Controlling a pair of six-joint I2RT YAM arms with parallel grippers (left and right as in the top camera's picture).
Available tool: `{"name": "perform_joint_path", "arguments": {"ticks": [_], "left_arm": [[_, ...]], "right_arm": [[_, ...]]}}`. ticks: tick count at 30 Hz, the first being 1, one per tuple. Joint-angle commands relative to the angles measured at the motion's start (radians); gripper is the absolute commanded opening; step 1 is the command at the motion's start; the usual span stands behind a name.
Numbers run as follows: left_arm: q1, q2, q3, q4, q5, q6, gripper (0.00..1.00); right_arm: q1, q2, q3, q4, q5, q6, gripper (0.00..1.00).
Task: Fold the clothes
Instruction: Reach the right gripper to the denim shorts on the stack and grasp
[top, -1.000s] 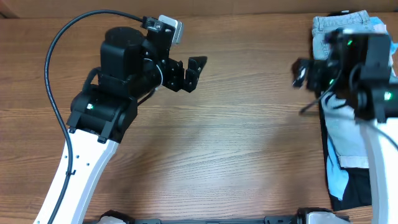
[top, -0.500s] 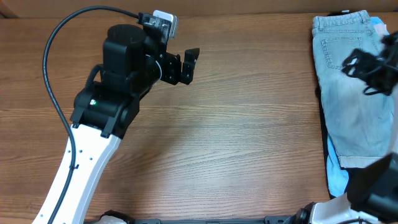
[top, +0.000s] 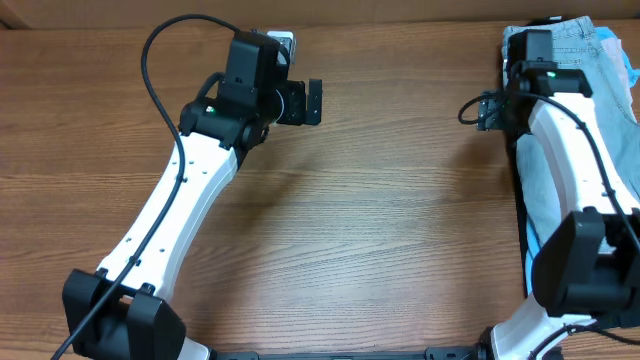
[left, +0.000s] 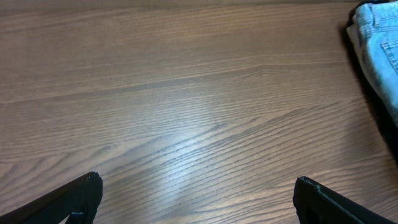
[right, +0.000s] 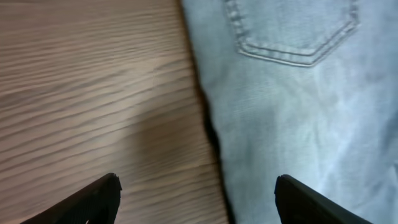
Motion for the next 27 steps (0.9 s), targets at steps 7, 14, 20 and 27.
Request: {"name": "perform_joint_path", "arguments": {"ticks": [7, 14, 20, 27], "left_arm": [[0.0, 0.006, 0.017, 0.005, -0.098, 0.018, 1.0], [0.0, 0.006, 0.017, 0.006, -0.14, 0.025, 1.0], [0.0, 0.006, 0.013, -0.002, -0.14, 0.025, 1.0], [0.0, 0.006, 0.013, -0.002, -0.14, 0.024, 1.0]], "right_arm": [[-0.005, 0.184, 0.019, 0.01, 0.158, 0.054, 0.71], [-0.047, 0.217, 0.019, 0.024, 0.261, 0.124, 0.54], [-0.087, 0.217, -0.001, 0.064, 0.238, 0.124, 0.52], [-0.088, 0.217, -0.018, 0.093, 0.206, 0.122, 0.5]]}}
